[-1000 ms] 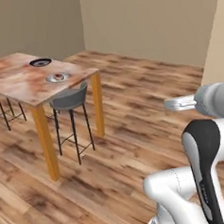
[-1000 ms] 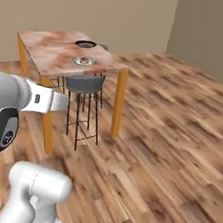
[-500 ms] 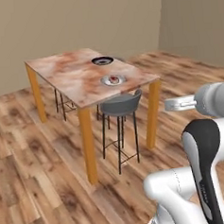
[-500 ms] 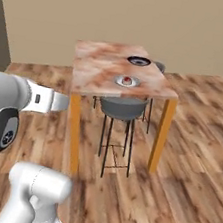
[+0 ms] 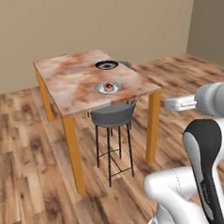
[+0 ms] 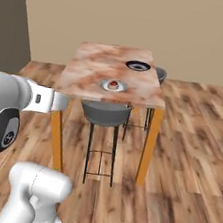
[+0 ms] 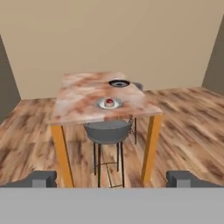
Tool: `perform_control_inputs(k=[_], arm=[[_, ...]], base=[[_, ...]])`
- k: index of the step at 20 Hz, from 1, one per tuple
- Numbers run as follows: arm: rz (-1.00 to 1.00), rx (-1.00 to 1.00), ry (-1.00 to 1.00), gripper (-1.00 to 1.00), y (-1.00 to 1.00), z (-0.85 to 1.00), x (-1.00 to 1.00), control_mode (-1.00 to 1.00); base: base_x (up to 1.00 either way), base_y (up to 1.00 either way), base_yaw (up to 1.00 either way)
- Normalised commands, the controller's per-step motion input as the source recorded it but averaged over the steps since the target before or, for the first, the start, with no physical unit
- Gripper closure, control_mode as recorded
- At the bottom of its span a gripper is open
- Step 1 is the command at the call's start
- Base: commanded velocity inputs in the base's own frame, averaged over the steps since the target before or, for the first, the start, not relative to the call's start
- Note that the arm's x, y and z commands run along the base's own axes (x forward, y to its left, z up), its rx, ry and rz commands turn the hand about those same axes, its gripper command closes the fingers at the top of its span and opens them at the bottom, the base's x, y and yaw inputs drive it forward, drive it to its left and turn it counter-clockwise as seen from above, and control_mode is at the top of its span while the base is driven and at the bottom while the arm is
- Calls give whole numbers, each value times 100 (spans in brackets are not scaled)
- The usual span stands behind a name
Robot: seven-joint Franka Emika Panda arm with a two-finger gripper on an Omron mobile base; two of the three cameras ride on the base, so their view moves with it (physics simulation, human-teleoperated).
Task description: Transport the steak and onion to the fridge. Place the steak on the rack containing meat and place the onion on the rack containing the vegetable, ensuring meats and vegetables are on different racks.
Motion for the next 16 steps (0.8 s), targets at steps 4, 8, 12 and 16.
perform_control_inputs(k=[4, 8, 12, 16], arm=[[0, 0, 0, -100, 0, 0, 0, 100], [0, 0, 0, -100, 0, 0, 0, 100], [0, 0, 0, -100, 0, 0, 0, 100], [0, 0, 0, -100, 0, 0, 0, 100]], base=[[98, -52, 20], [100, -9, 16], [100, -1, 17], [100, -28, 27]])
